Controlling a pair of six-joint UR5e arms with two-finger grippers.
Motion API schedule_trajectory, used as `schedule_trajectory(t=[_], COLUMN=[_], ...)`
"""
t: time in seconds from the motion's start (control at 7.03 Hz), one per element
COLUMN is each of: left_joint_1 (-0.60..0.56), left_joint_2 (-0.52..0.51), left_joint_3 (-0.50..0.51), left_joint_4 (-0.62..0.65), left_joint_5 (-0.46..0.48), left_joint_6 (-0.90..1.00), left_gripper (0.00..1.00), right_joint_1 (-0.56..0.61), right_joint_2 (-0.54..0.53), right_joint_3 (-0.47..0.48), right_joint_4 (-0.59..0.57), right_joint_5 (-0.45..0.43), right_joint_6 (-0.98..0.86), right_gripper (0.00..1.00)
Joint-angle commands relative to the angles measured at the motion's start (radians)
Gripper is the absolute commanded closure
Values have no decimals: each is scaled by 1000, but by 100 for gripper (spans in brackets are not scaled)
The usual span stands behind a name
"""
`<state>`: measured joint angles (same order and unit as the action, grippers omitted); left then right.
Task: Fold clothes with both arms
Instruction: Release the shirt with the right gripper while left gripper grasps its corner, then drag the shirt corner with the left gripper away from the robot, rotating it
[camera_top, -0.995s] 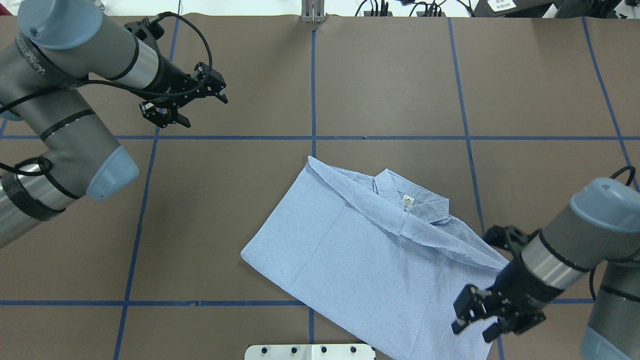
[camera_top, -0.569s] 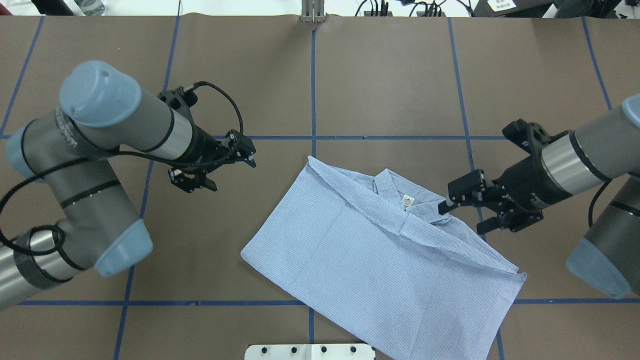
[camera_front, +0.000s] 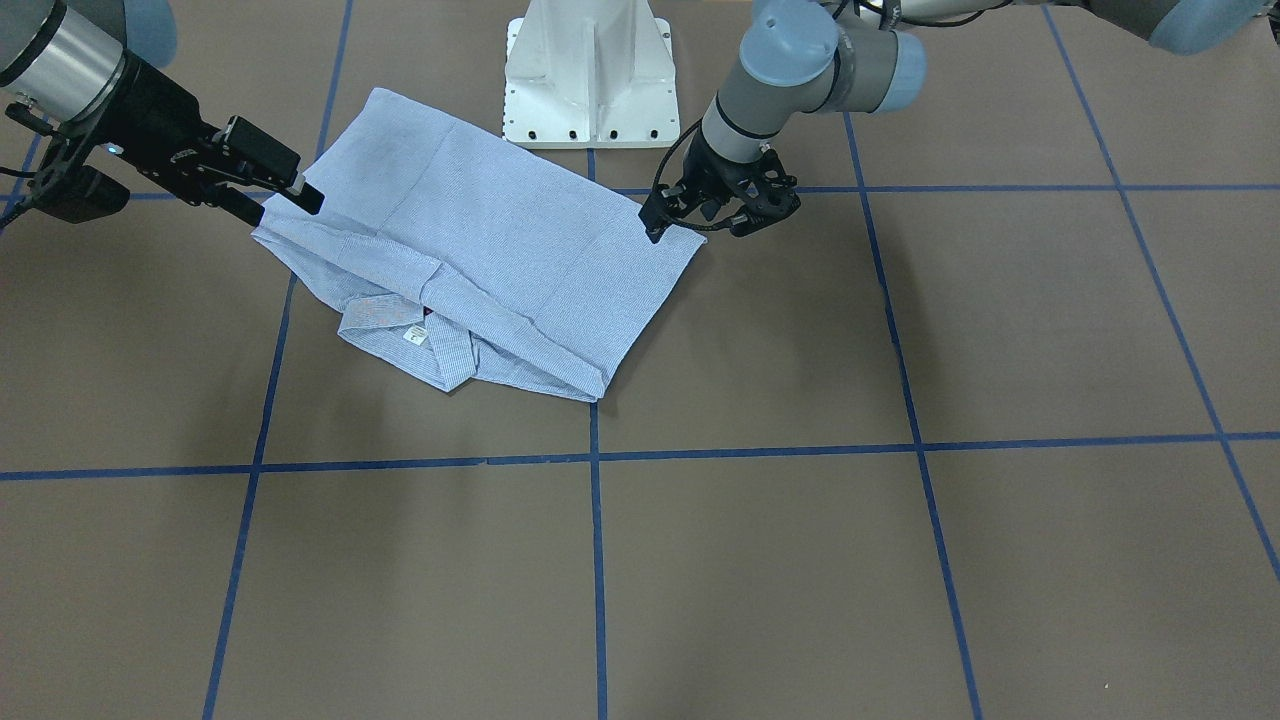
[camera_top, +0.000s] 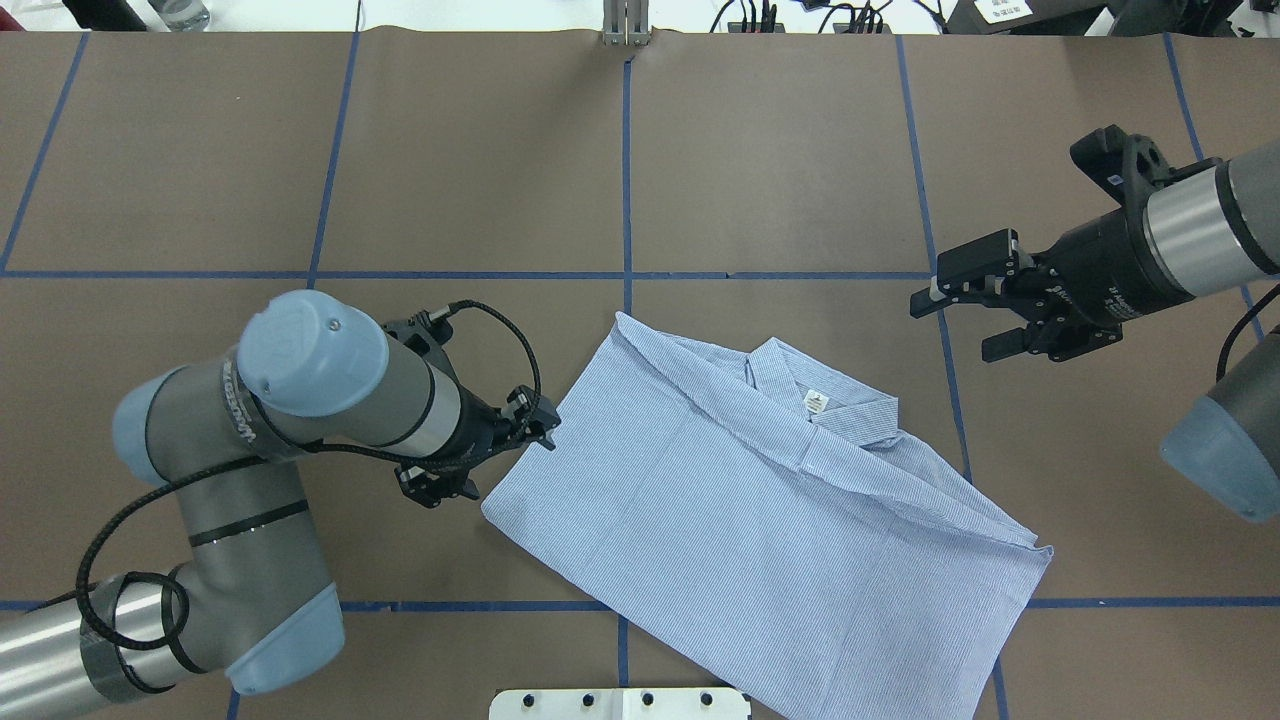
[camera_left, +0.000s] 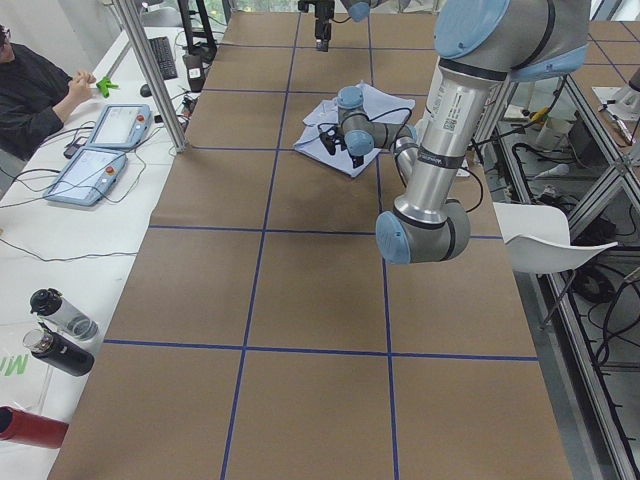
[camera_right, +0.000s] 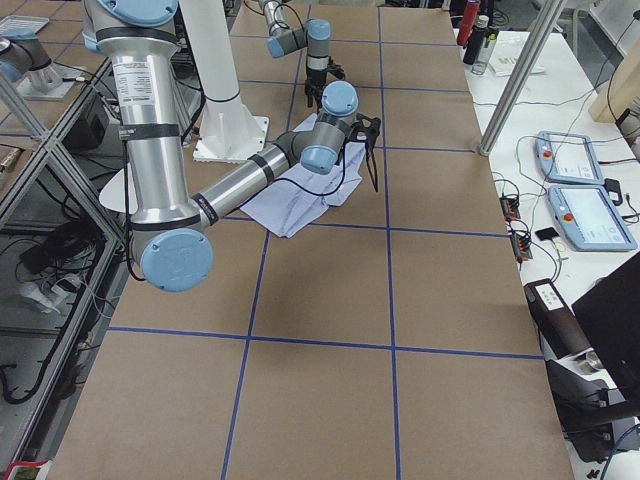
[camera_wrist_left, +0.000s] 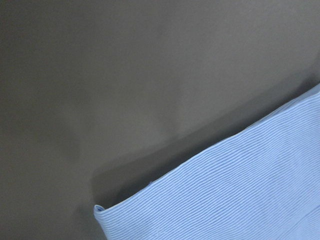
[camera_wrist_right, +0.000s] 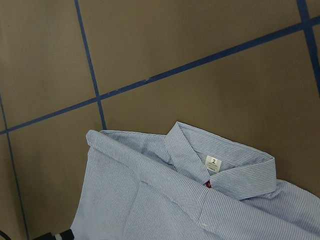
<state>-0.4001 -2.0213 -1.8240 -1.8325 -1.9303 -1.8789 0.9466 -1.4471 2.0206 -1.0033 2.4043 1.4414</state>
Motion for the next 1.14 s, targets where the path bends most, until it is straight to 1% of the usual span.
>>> schedule_trajectory(t=[0.0,0.28,1.0], left_joint_1=[20,20,38], left_joint_2=[13,21,26], left_joint_3=[20,22,22], left_joint_4=[7,7,7], left_joint_5=[24,24,24], left_joint_6=[-5,-5,-6], left_gripper=[9,18,46], right_joint_1=[4,4,4], right_joint_2=[8,8,1], right_joint_3=[-6,-6,-11], right_joint_4=[-1,-1,-3], right_joint_5=[-1,-4,-5], right_joint_6=[-12,-12,-12], right_gripper=[0,0,0])
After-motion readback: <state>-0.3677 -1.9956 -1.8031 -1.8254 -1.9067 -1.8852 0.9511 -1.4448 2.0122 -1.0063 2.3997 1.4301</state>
